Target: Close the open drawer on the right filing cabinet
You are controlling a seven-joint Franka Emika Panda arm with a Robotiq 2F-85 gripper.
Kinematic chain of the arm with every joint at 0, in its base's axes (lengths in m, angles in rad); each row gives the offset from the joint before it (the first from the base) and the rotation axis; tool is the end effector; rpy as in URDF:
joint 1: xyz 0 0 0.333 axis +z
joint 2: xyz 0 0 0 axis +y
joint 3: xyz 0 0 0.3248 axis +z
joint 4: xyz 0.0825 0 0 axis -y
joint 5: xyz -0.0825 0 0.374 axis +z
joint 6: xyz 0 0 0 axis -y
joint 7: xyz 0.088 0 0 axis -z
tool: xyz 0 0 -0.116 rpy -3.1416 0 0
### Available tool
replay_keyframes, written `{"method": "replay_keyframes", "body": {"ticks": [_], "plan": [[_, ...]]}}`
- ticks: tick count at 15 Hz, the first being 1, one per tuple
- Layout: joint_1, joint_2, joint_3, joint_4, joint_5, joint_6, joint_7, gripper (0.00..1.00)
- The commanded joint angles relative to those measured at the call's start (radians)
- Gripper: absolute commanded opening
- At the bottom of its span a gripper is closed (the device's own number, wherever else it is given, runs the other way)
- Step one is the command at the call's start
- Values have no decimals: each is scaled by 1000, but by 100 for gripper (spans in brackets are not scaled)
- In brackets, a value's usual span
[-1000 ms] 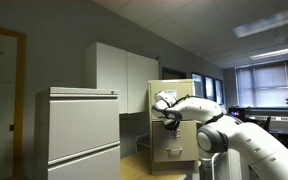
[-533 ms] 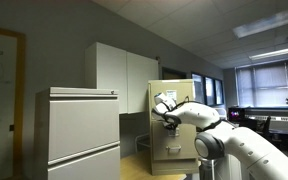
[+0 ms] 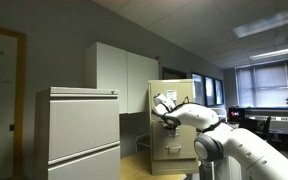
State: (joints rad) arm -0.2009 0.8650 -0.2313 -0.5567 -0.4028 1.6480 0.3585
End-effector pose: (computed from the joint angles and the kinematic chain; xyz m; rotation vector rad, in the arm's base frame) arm 0.7171 -0.2694 0.5478 2.3887 -0.8818 0.3165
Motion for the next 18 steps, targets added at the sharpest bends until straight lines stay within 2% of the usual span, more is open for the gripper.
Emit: {"method": "replay_keyframes", "body": {"ticks": [1,2,8,11,18], "plan": [[-25,76,-40,101,-30,84,79,0],[-33,73,-22,104,-1,92,113,0],[22,43,-31,83,-69,89,43,0],[28,90,-36,98,-107,119,53,0],[43,105,-66,101,-207,113,36,0]]}}
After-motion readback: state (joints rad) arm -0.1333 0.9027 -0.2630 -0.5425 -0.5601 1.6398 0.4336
